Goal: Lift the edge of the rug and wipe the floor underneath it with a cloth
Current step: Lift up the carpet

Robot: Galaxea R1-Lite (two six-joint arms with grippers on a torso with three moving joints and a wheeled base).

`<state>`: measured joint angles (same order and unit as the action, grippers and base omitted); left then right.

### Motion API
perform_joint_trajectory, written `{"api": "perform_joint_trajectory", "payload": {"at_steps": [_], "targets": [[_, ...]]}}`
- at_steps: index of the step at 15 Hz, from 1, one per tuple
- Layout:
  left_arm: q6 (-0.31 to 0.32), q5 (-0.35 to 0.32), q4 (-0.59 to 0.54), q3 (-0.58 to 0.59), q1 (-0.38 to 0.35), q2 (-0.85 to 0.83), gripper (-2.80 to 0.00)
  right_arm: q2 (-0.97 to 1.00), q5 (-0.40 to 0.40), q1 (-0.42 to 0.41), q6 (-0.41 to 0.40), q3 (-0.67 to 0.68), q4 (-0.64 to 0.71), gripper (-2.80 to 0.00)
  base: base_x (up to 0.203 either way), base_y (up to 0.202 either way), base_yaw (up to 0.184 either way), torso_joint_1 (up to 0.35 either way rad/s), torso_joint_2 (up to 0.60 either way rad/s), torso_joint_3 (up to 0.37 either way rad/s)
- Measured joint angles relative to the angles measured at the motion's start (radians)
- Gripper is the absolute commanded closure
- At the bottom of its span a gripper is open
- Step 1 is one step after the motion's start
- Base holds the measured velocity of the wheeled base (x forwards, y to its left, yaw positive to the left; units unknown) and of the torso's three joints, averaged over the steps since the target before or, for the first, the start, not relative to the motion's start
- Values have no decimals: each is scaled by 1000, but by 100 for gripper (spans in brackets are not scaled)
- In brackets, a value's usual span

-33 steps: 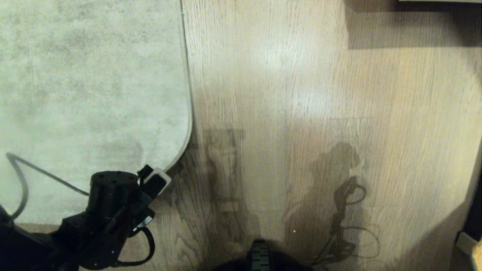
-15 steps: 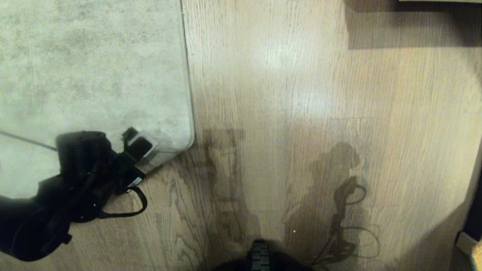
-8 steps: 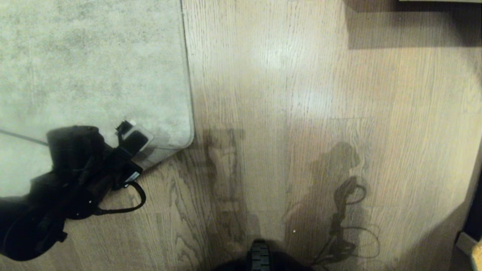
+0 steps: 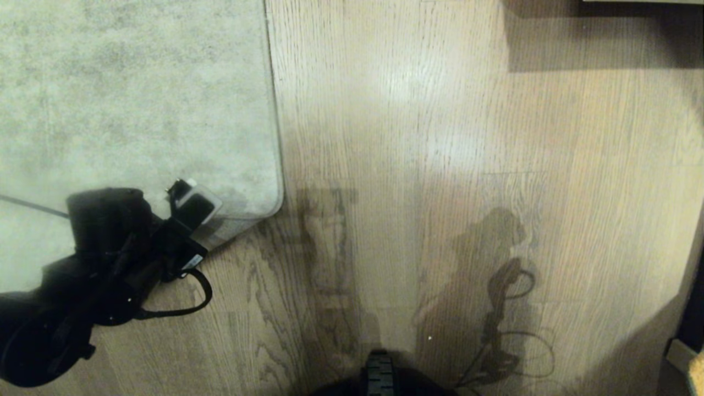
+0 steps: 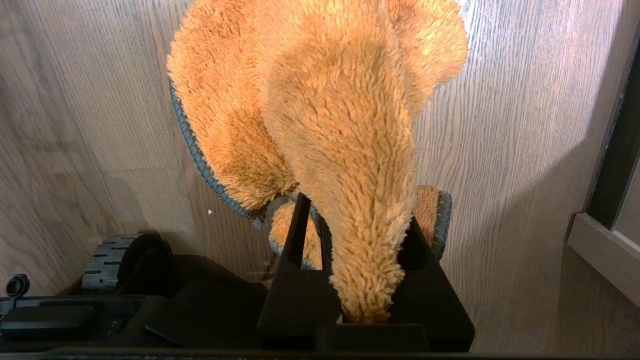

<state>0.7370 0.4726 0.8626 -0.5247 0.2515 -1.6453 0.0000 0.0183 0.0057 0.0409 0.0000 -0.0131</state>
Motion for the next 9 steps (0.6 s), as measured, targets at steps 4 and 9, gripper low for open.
{"api": "perform_joint_trajectory", "payload": {"at_steps": [4,9], "targets": [[-26,32,2,4,-2,9,0,0,0,-1,0,0,0,0,0,0,0,0,0,0],[-33,40,1,11,-37,33,0,0,0,0,0,0,0,0,0,0,0,0,0,0]]}}
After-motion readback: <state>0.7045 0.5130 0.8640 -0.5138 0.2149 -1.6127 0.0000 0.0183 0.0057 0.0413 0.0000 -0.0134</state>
